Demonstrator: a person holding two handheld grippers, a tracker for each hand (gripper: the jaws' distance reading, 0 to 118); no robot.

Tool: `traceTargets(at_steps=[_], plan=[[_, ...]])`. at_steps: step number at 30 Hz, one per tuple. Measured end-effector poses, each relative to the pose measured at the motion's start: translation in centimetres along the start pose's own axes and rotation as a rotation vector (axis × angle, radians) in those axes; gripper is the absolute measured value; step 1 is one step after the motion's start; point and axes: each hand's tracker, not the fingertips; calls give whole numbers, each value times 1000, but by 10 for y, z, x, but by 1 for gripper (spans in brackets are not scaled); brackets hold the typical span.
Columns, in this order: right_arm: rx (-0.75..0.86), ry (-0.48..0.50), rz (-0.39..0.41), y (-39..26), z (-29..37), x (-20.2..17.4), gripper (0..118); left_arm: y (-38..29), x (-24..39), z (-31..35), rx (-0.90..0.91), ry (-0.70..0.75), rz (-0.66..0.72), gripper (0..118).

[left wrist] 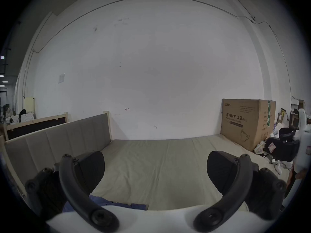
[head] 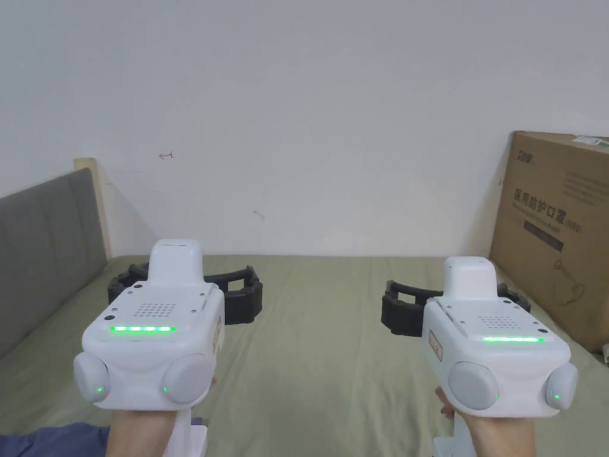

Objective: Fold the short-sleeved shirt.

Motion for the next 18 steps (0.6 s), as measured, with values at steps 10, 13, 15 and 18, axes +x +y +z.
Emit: traceTargets(at_steps=[10,13,15,18], plan=[[25,-18,41,1,3,-3,118,-3,3,-1,-8,-33,-8,118],[31,-19,54,1,3,-5,118,-2,5,-1,-18,-33,-21,118],[33,-16,50,1,4,-4,118,-2,5,1,-9,-45,-15,118],[24,-9,29,2,3,-2,118,0,6,4,0,-43,-14,118]])
